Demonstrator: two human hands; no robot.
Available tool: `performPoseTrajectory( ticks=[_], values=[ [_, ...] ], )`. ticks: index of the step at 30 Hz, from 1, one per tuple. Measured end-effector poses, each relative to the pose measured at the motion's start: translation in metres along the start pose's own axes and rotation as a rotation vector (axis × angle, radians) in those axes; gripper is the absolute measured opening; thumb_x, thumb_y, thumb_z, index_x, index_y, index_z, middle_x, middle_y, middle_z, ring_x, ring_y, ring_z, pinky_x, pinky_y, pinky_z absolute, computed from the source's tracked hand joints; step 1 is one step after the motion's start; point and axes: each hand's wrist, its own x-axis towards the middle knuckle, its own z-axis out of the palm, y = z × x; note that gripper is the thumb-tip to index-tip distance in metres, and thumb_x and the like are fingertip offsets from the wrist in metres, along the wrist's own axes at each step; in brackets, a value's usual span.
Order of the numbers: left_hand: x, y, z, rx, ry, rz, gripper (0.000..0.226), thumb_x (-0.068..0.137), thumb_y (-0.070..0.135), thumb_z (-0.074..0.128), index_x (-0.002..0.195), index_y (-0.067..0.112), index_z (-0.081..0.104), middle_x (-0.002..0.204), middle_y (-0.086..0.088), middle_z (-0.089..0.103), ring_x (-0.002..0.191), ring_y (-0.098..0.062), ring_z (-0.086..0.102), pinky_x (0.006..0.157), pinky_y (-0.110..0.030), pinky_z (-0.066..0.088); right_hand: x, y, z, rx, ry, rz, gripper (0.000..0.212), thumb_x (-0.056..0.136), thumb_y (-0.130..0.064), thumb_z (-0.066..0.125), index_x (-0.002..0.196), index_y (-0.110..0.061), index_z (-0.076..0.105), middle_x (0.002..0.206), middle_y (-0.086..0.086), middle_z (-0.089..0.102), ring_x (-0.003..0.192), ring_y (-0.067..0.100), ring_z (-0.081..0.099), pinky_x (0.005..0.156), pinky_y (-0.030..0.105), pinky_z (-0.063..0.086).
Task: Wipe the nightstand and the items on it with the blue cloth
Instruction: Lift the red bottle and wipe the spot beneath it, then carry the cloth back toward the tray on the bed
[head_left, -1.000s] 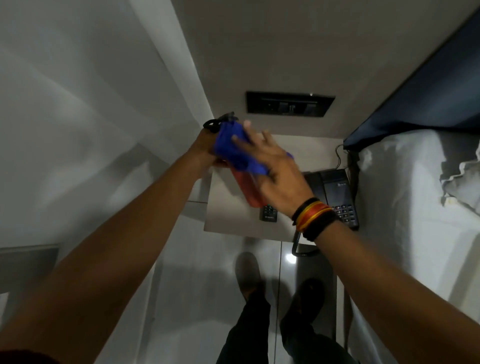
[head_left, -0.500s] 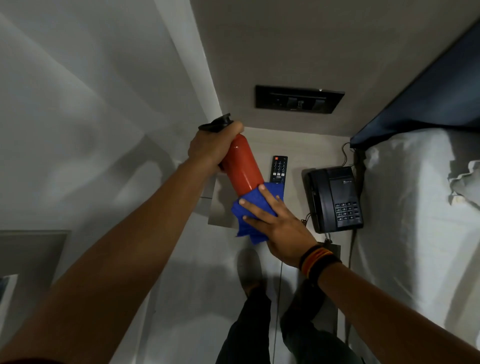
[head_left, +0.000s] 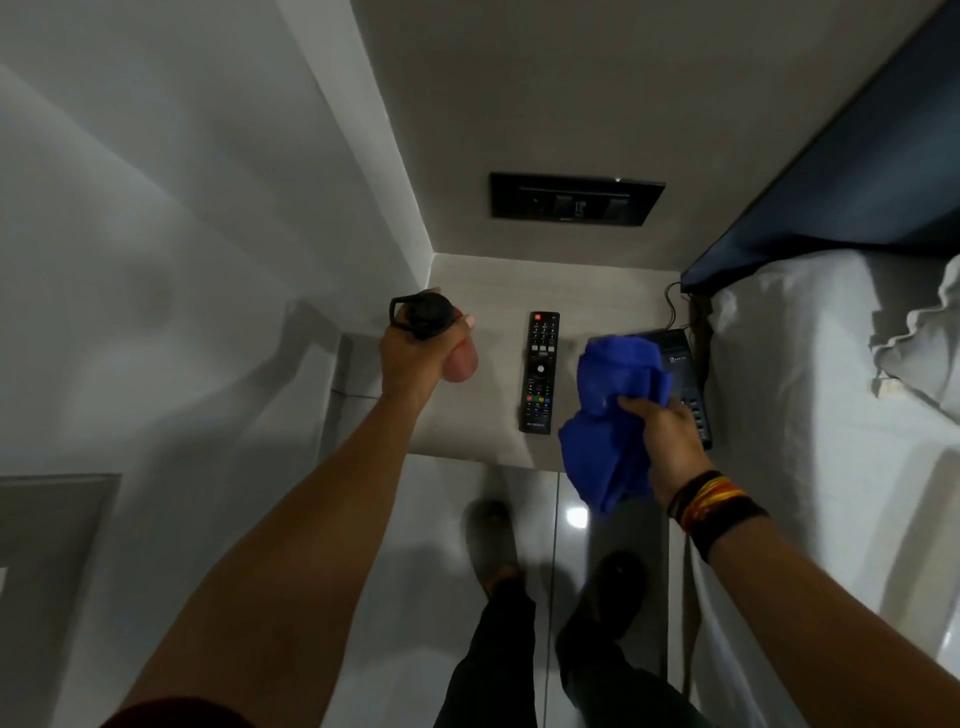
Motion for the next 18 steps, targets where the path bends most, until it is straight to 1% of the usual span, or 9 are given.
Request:
performPoseTrajectory(
  ticks=[1, 5, 8, 10, 12, 13, 14, 16, 18],
  values=[
    [0.002, -0.01, 0.003, -0.025, 0.0, -0.006, 0.065, 0.079, 0.019, 0.092, 0.139, 0.021, 0.067, 0.128, 0.001, 0.072, 0.115, -0.015, 0.068, 0.097, -0.023, 0.057, 0.003, -0.002, 0.0, 0.04, 0.01, 0.006, 0.02, 0.09, -0.015, 0.061, 0.109, -0.021, 0.059, 0.115, 0.009, 0.063, 0.104, 0.031, 0.061, 0.089, 0.048, 0.049],
    [0.0, -0.043, 0.009, -0.06, 0.021, -0.04, 0.076, 0.077, 0.014, 0.093, 0.146, 0.02, 0.061, 0.132, 0.004, 0.069, 0.117, -0.01, 0.066, 0.089, -0.006, 0.053, 0.009, -0.009, 0.004, 0.145, -0.017, 0.005, 0.025, 0.089, -0.012, 0.063, 0.112, -0.02, 0.059, 0.11, 0.007, 0.065, 0.1, 0.028, 0.064, 0.075, 0.039, 0.05],
    [-0.008, -0.056, 0.012, -0.052, 0.036, -0.08, 0.082, 0.074, 0.019, 0.096, 0.147, 0.018, 0.059, 0.129, 0.006, 0.069, 0.118, -0.012, 0.066, 0.107, -0.029, 0.053, 0.011, -0.009, 0.004, 0.162, -0.06, 0.005, 0.035, 0.088, -0.012, 0.064, 0.122, -0.017, 0.058, 0.118, 0.01, 0.065, 0.105, 0.03, 0.064, 0.08, 0.041, 0.052],
    [-0.011, -0.063, 0.01, 0.023, -0.009, -0.143, 0.094, 0.073, 0.022, 0.097, 0.154, 0.019, 0.05, 0.129, 0.007, 0.065, 0.123, -0.014, 0.062, 0.108, -0.03, 0.047, 0.01, -0.011, 0.004, 0.182, -0.071, 0.01, 0.038, 0.085, -0.013, 0.067, 0.122, -0.018, 0.059, 0.125, 0.012, 0.064, 0.112, 0.033, 0.063, 0.09, 0.048, 0.052],
    [-0.026, -0.066, 0.004, 0.027, -0.071, -0.319, 0.114, 0.068, 0.029, 0.099, 0.161, 0.019, 0.034, 0.14, -0.001, 0.061, 0.136, -0.024, 0.056, 0.114, -0.039, 0.044, 0.005, -0.017, 0.004, 0.219, -0.084, 0.021, 0.035, 0.084, -0.013, 0.068, 0.116, -0.021, 0.061, 0.127, 0.012, 0.064, 0.114, 0.034, 0.062, 0.097, 0.054, 0.05],
    [-0.039, -0.067, 0.001, 0.025, -0.11, -0.409, 0.116, 0.067, 0.033, 0.099, 0.162, 0.017, 0.033, 0.148, -0.007, 0.058, 0.14, -0.028, 0.053, 0.116, -0.042, 0.043, 0.0, -0.022, 0.003, 0.239, -0.101, 0.025, 0.032, 0.084, -0.013, 0.068, 0.114, -0.023, 0.062, 0.126, 0.011, 0.065, 0.113, 0.034, 0.063, 0.098, 0.055, 0.05],
    [-0.056, -0.07, -0.003, 0.065, -0.167, -0.47, 0.108, 0.069, 0.039, 0.097, 0.158, 0.016, 0.041, 0.152, -0.009, 0.057, 0.141, -0.029, 0.053, 0.116, -0.042, 0.044, -0.004, -0.024, 0.004, 0.251, -0.121, 0.027, 0.031, 0.084, -0.013, 0.069, 0.112, -0.023, 0.062, 0.124, 0.011, 0.066, 0.113, 0.034, 0.064, 0.097, 0.055, 0.051],
    [-0.102, -0.061, -0.007, 0.176, -0.287, -0.488, 0.107, 0.067, 0.064, 0.09, 0.155, 0.021, 0.047, 0.157, 0.0, 0.053, 0.142, -0.022, 0.051, 0.117, -0.04, 0.043, -0.02, -0.036, -0.002, 0.27, -0.158, 0.015, 0.031, 0.085, -0.011, 0.068, 0.114, -0.021, 0.064, 0.122, 0.011, 0.069, 0.111, 0.034, 0.066, 0.091, 0.051, 0.055],
    [-0.156, -0.028, -0.002, 0.155, -0.382, -0.39, 0.106, 0.071, 0.071, 0.082, 0.161, 0.036, 0.036, 0.16, 0.018, 0.039, 0.146, -0.008, 0.041, 0.118, -0.036, 0.038, -0.043, -0.05, -0.018, 0.274, -0.177, -0.016, 0.032, 0.086, -0.006, 0.066, 0.117, -0.014, 0.066, 0.119, 0.014, 0.071, 0.106, 0.034, 0.069, 0.082, 0.045, 0.058]
  ],
)
